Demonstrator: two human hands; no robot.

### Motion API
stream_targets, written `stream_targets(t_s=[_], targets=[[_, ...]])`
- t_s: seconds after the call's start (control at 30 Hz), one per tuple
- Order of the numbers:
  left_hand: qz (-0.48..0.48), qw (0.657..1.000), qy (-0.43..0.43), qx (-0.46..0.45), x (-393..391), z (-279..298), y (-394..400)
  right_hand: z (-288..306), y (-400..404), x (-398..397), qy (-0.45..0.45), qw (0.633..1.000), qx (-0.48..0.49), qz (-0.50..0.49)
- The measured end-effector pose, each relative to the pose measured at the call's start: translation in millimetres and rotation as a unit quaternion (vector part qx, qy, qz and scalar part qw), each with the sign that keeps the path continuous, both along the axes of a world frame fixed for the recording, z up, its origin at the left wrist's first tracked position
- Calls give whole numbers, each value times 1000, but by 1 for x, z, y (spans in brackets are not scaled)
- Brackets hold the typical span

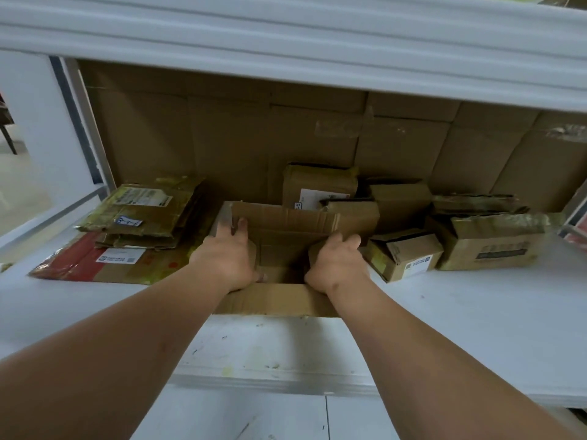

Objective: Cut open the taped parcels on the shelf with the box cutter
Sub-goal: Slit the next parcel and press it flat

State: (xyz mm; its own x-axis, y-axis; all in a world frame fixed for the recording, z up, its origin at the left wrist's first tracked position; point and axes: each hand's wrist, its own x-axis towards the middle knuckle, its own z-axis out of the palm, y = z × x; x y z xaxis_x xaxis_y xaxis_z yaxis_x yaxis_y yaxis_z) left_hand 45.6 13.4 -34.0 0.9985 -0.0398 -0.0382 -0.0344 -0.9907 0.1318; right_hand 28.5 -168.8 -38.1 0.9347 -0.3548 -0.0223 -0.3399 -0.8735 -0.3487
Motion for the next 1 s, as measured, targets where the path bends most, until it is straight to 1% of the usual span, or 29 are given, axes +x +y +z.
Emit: stream_targets(t_s=[0.1, 0.2, 0.33, 0.47, 0.5, 0.6, 0.77, 0.9, 1.0], targets=[[12, 1000, 9, 3, 4, 2, -3, 1, -4, -3, -21, 999, -6, 30], [33, 999, 25, 0, 7, 4, -4, 3, -6, -7, -64, 996, -13, 58], [40, 999, 31, 5, 9, 4, -6, 8, -14, -8, -122, 989, 62, 54], [52, 998, 16, 34, 7, 3, -14, 6, -23, -12, -146, 986, 62, 51], [53, 998, 12, 37, 6, 2, -15, 5, -26, -13, -154, 984, 75, 45], [51, 997, 14, 50, 6, 3, -15, 1, -34, -16, -188, 970, 155, 10], [45, 996, 38, 70, 7, 8, -14, -8, -41, -19, -175, 973, 151, 28], [51, 993, 31, 97, 6, 5, -19, -10, -44, -21, -175, 965, 193, 24], [50, 994, 36, 92, 7, 3, -18, -12, -45, -22, -178, 962, 205, 29]])
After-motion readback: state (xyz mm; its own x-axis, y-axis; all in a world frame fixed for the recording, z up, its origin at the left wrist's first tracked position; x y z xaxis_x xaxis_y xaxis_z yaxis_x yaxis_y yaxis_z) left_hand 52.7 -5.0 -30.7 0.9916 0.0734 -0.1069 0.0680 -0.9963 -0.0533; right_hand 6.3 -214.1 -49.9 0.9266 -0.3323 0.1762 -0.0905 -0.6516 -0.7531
